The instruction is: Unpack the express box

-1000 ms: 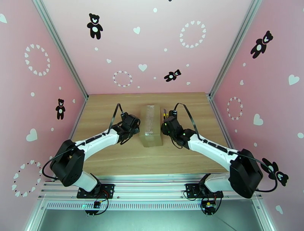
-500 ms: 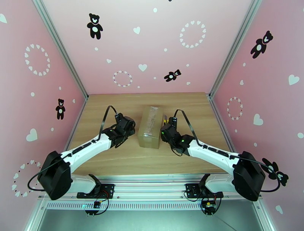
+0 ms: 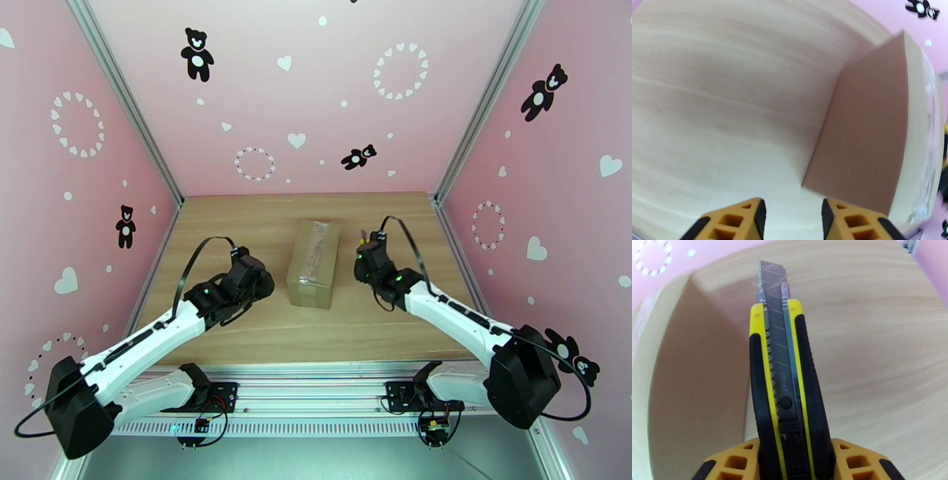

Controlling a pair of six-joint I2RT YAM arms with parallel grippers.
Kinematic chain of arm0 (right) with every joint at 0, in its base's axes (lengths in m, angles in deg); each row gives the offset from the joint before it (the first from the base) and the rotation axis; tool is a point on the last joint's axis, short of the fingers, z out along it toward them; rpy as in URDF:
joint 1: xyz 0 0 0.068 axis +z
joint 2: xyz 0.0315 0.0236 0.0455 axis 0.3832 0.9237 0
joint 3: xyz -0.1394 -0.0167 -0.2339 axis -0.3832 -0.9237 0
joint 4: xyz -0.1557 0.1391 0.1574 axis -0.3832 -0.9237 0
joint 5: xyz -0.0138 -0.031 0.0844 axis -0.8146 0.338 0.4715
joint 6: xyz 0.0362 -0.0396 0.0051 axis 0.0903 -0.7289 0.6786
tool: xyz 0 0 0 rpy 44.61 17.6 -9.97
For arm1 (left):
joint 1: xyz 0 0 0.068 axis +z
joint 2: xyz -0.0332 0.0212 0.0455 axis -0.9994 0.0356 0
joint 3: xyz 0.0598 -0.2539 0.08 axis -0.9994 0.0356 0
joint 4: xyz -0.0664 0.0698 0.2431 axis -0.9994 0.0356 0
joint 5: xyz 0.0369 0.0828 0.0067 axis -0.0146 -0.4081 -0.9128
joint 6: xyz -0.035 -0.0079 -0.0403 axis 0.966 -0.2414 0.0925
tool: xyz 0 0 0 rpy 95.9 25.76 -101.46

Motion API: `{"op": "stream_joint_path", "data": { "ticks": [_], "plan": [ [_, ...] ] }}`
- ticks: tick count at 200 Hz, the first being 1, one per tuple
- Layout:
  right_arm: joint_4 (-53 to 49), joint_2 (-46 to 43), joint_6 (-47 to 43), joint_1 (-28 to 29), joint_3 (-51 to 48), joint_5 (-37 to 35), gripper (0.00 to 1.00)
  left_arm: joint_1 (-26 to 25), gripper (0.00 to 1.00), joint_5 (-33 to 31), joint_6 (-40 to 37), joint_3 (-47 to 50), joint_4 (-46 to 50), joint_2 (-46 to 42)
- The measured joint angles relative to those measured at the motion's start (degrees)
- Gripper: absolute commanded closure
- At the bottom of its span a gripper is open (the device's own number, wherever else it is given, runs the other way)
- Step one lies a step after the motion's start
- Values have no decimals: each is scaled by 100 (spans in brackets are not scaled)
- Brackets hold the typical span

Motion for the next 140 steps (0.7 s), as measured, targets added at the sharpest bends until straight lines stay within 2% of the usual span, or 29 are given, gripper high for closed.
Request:
{"op": "stream_joint_path", "data": {
  "ticks": [32,60,94,140],
  "plan": [
    [66,660,-595,-658,852,636,100,-518,54,85,326,350,125,-101],
    [157,1460,-1045,-1001,1683,1119,100,-907,54,114,542,472,109,-103],
    [308,2363,-1484,-1130,2553,1504,100,-1176,53,144,638,503,-114,-96],
    [424,3333,-1812,-1187,3534,1816,100,-1222,52,125,608,470,-424,308]
  ]
}}
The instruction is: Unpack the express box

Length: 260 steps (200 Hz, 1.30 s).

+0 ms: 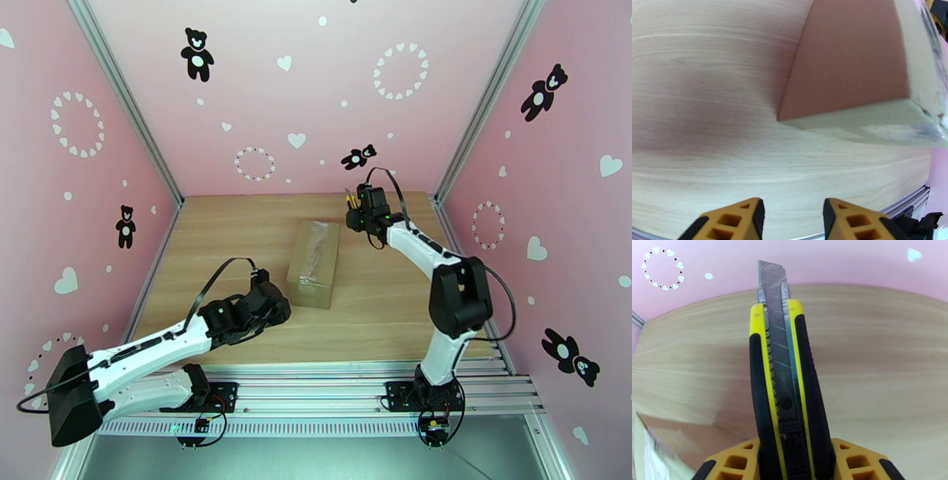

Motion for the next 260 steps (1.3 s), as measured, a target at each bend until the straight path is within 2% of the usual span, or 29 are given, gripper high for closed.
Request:
{"op": "stream_joint_path", "data": {
  "ticks": [58,123,183,260],
  "plan": [
    [-15,660,-273,-28,828,275,100,0,53,-20,-101,-376,-330,837],
    [-55,754,-376,-28,920,625,100,170,53,-111,-140,-658,-413,1335],
    [7,684,-352,15,286,769,100,570,54,-111,-144,-656,-426,1392],
    [138,-37,-247,240,-503,682,100,684,54,-177,-184,-656,-507,1436]
  ]
}}
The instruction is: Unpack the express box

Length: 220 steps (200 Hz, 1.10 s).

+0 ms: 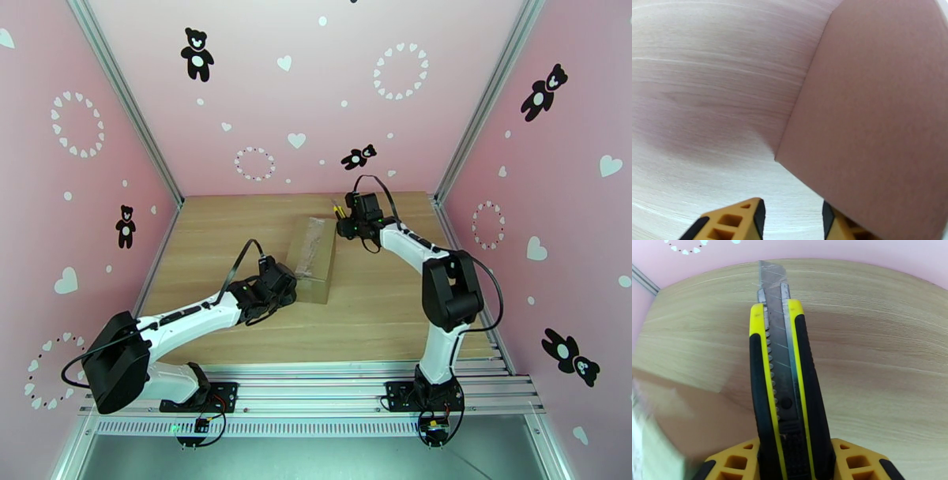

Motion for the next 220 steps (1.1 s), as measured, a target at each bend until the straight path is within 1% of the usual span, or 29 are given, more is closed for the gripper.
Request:
{"op": "stream_joint_path", "data": {
  "ticks": [47,77,98,131,168,201,220],
  "plan": [
    [39,-376,-2,153,-367,-177,100,4,54,-151,-4,44,83,-7],
    [-11,-400,-70,105,-328,-374,100,4,54,-192,-2,76,186,-46],
    [-133,-345,-129,-55,-37,-411,100,4,54,-238,0,151,190,-144],
    [-96,76,-229,-243,848,-450,100,4,54,-291,20,264,343,-256],
    [-17,898,-328,-245,1703,-321,100,7,54,-323,24,264,422,-271],
    [0,1425,-356,-227,2044,-48,100,7,54,-376,42,192,468,-269],
    [-2,1532,-367,-219,2092,140,100,7,54,-409,42,116,466,-267]
  ]
}}
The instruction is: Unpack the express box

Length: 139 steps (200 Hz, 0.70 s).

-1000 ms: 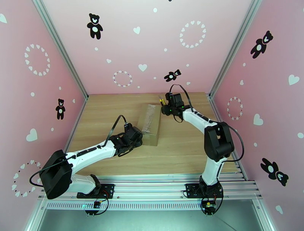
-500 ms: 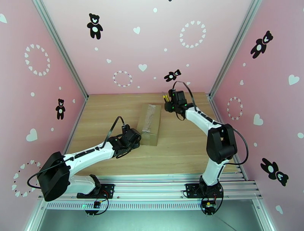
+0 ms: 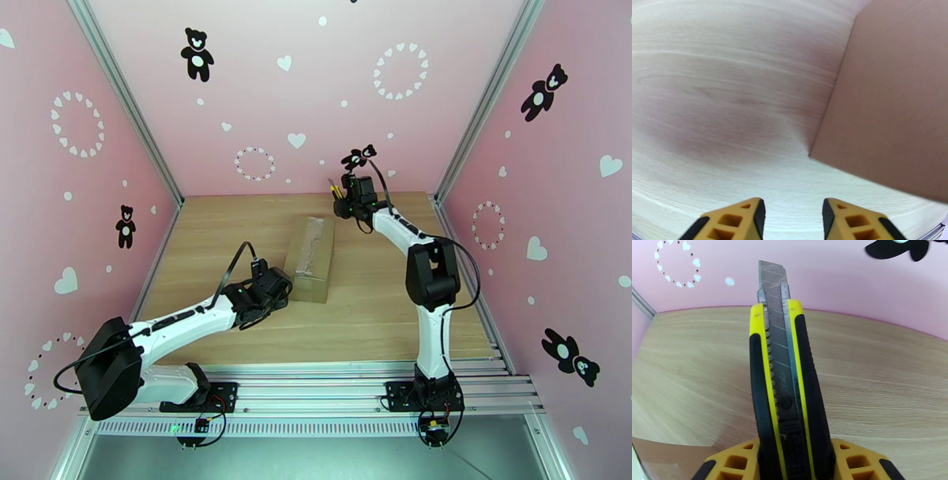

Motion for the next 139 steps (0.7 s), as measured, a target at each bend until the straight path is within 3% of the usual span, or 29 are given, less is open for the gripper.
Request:
{"op": "stream_joint_path", "data": {
  "ticks": [78,139],
  "plan": [
    [407,-155,-57,160,-619,256,100,-2,54,-153,2,-258,109,382],
    [791,-1097,13,81,-1805,133,100,28,54,-623,-2,-522,614,671]
  ]
}}
